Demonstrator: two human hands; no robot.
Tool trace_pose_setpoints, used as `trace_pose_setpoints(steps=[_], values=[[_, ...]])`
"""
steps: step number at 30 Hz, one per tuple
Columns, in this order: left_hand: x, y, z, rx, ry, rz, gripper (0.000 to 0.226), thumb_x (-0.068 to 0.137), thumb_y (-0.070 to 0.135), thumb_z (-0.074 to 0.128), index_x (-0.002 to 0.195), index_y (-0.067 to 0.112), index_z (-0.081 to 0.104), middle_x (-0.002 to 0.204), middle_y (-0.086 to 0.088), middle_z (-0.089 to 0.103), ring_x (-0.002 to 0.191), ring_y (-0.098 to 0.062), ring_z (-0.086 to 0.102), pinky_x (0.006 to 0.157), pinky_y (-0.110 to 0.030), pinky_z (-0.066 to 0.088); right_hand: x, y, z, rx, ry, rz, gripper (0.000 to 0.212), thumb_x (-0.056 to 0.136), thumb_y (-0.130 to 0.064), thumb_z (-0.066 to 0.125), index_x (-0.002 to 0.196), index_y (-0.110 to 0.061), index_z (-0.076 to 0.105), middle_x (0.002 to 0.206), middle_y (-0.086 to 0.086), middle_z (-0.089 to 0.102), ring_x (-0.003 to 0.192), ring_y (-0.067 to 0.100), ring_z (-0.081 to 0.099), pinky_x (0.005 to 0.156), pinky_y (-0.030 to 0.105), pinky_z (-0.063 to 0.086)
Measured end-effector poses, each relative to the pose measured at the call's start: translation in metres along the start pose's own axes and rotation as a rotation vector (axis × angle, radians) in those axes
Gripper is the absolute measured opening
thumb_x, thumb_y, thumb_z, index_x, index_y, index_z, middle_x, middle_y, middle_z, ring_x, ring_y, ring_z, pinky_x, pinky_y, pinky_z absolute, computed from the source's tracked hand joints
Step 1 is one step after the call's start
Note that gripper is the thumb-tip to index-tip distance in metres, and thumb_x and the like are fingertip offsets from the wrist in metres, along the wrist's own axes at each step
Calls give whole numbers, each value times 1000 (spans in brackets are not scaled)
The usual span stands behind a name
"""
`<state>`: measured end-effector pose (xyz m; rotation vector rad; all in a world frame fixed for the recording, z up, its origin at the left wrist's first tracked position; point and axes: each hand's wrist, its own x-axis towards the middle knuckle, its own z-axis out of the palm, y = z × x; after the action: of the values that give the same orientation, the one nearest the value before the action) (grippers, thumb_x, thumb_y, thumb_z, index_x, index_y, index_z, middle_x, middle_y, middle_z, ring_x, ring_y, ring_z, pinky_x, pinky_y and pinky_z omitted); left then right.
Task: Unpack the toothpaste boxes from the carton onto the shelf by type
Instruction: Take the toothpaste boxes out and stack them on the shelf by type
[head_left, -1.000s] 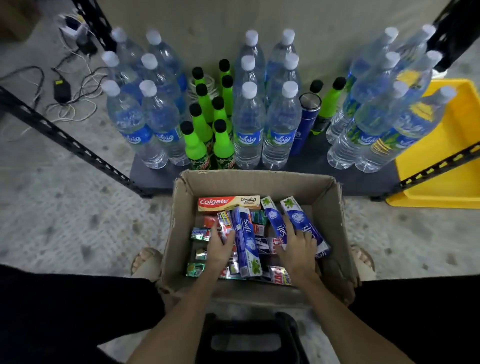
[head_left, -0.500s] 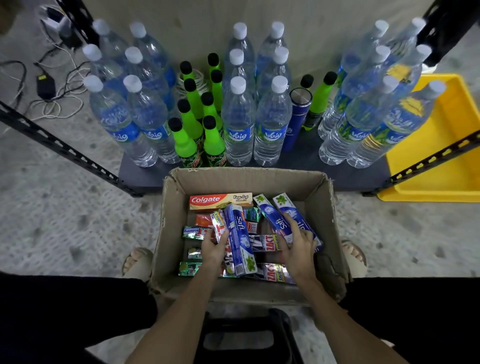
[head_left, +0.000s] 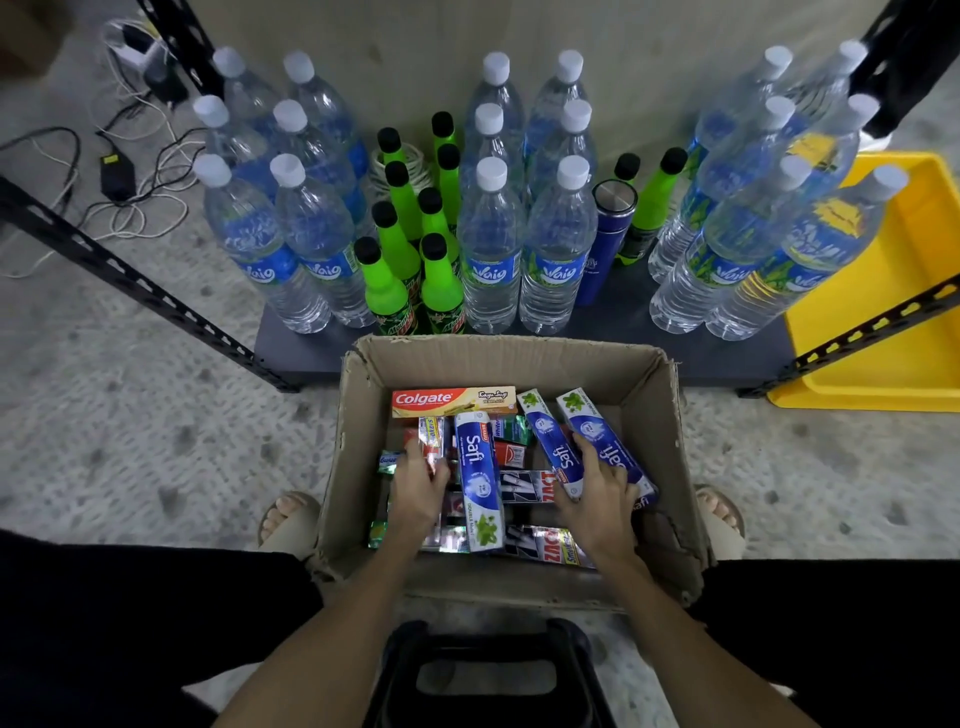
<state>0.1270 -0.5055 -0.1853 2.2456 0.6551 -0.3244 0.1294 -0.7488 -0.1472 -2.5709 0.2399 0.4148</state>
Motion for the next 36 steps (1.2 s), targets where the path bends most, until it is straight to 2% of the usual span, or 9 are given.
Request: trace_pose_setpoints(steps=[5,8,11,16,19,22,26,32,36], values=[[3,-17,-16,-28,-23,0,38,99,22,60,135,11,52,105,5,64,88,-10,62,87,-30,51,3,-5,8,-85,-20,10,82,88,-52,65,155,-22,28,143,11,51,131,33,41,107,50,30],[4,-28,-9,-81,-50,-37,57,91,56,56,140,27,47,125,-4,63,108,-18,65,99,-47,54,6,-5,14,-139,-15,21,84,88,-59,60,155,-23,26,141,12,52,129,33,42,104,50,32],[-2,-27,-4,-63,-75,-85,66,95,47,61,152,29,34,139,-11,49,121,-28,58,108,-48,46,5,-6,17,-192,15,6,87,89,-61,59,158,-24,22,139,11,54,126,32,46,100,49,34],[0,-39,2,-51,-60,-18,70,94,39,65,154,30,31,125,-1,59,105,-13,64,98,-42,54,5,-7,19,-146,22,-9,84,94,-50,60,161,-26,13,141,8,56,131,30,46,104,47,32],[2,-35,0,-48,-52,-52,63,95,21,64,150,26,35,118,-3,64,97,-14,68,88,-45,60,6,-6,15,-17,43,27,78,95,-34,63,159,-28,19,131,11,62,126,32,48,105,50,30],[-5,-29,-6,29,-39,-5,63,94,16,64,149,25,35,119,-6,58,102,-20,64,90,-45,58,3,-4,11,69,68,24,75,94,-26,66,156,-28,24,124,15,62,119,35,46,102,51,32],[-18,-10,-24,108,32,109,65,95,20,63,152,25,32,122,-8,53,106,-23,58,93,-44,53,-2,-3,-3,185,116,13,72,96,-34,64,156,-32,24,123,18,55,116,34,37,102,51,33],[-38,24,-62,127,94,281,54,94,22,65,140,26,37,114,0,64,93,-16,65,80,-42,58,-11,-6,-22,221,143,-118,68,94,-48,61,151,-43,25,118,2,57,110,27,46,90,31,25],[-57,55,-90,85,154,400,45,93,26,66,133,26,45,111,6,66,89,-13,67,73,-32,54,-21,-25,-62,238,228,-283,65,90,-35,66,148,-38,36,117,-7,63,111,18,51,88,27,22]])
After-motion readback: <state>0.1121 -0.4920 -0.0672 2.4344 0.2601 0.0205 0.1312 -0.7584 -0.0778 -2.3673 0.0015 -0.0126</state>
